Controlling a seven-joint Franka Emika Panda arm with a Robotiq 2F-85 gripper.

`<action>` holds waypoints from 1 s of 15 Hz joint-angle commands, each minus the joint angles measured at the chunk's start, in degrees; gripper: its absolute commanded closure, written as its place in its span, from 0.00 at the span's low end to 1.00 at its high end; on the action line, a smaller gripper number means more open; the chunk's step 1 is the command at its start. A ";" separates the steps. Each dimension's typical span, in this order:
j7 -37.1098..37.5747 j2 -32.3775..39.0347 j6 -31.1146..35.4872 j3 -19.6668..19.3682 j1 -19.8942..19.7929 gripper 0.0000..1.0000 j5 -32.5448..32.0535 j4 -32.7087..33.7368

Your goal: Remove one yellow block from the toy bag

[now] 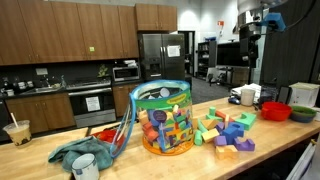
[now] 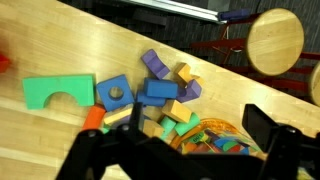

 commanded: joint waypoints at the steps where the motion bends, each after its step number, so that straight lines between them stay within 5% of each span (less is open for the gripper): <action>1: -0.55 0.14 -0.20 0.66 -1.02 0.00 0.37 0.16; 8: -6.96 3.66 -4.35 -0.25 0.25 0.00 -0.61 9.34; 15: -13.51 8.71 0.62 1.48 4.65 0.00 3.45 14.25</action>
